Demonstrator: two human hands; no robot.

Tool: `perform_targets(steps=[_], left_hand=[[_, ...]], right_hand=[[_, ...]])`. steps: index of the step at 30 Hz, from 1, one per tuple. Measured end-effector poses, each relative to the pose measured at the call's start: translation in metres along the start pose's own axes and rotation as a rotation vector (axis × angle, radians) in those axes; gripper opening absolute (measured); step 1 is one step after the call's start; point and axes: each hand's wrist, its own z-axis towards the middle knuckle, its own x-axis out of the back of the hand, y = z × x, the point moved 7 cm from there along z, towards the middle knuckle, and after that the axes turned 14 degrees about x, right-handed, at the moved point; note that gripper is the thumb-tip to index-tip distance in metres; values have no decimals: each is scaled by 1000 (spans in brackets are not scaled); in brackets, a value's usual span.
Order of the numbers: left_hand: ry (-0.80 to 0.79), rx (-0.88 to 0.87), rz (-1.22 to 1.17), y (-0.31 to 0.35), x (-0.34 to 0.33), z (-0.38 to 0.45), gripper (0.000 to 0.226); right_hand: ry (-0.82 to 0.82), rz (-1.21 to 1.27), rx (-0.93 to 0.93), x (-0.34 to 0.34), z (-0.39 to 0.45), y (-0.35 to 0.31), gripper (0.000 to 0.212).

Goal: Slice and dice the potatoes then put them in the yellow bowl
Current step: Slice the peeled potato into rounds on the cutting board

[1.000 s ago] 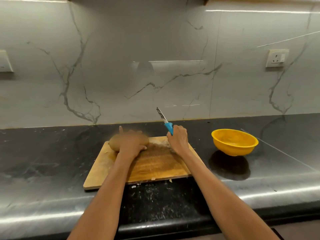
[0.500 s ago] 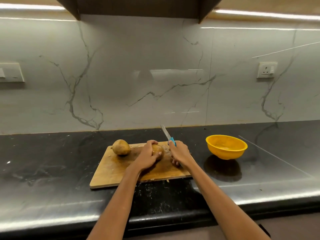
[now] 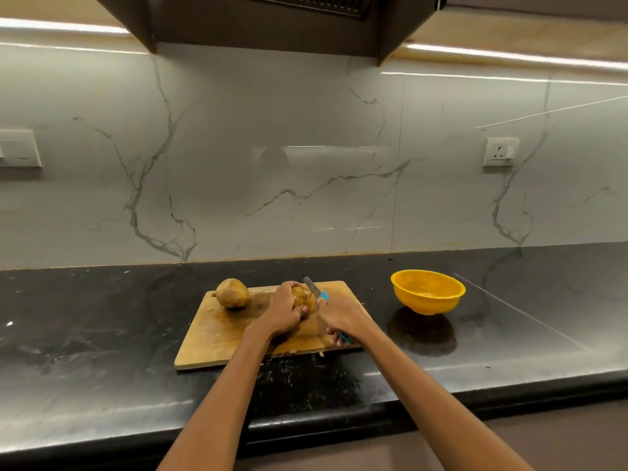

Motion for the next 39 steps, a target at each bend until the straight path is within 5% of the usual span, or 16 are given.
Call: perform_targets(steps=[11, 26, 32, 39], left_hand=[[135, -84, -21, -3, -3, -4, 53], [155, -115, -46, -4, -3, -3, 48], [169, -70, -67, -7, -3, -4, 46], [221, -90, -159, -7, 5, -9, 40]], right_hand=[[-137, 92, -85, 0, 12, -11, 29], [-174, -271, -68, -19, 8, 7, 30], [-76, -391, -1, -12, -22, 12, 37], [120, -191, 76, 6, -16, -6, 31]])
